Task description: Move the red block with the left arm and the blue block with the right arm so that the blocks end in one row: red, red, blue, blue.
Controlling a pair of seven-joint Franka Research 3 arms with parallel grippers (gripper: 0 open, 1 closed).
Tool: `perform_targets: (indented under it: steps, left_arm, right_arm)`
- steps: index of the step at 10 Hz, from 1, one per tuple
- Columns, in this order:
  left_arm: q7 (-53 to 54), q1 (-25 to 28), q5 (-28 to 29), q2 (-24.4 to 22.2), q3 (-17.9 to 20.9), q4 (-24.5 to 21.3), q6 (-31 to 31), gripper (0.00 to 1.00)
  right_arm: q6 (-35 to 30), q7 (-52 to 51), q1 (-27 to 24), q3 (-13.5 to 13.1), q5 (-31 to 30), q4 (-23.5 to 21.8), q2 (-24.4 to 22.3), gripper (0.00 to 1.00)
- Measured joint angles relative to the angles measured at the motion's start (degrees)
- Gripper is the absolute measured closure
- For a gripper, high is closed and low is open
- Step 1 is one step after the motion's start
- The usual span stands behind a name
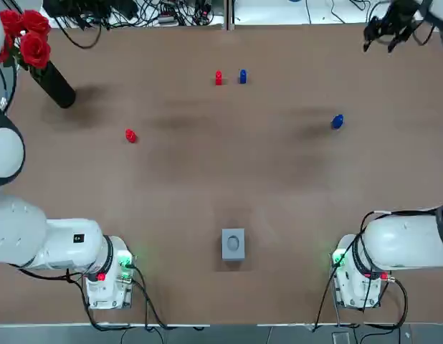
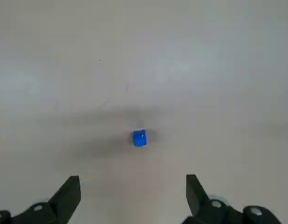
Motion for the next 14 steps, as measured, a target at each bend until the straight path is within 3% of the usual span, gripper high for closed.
perform_targets:
  steps: [3,6,9,11,14]
  left_arm:
    - [0.1,-0.2,0.0,-3.0,0.0,-17.2,15.4,0.01]
    - [0.7,-1.1,0.0,-2.7,0.0,-28.8,26.6,0.03]
    - [3.6,-1.0,0.0,2.5,0.0,-32.4,33.1,0.06]
    - [6.2,-0.9,0.0,6.4,0.8,-34.8,38.3,0.07]
    - [8.5,-0.7,0.0,8.8,2.2,-38.3,41.8,0.15]
  right_arm:
    - [19.0,0.0,0.1,0.0,0.0,-13.9,1.1,0.00]
    - [31.4,0.0,0.4,0.1,0.0,-20.0,7.2,0.04]
    - [41.6,0.0,2.0,0.3,0.0,-22.3,13.8,0.14]
    - [43.6,-0.1,2.3,0.3,0.0,-22.4,16.0,0.24]
    - [43.7,-0.3,2.3,0.3,0.0,-23.2,16.2,0.29]
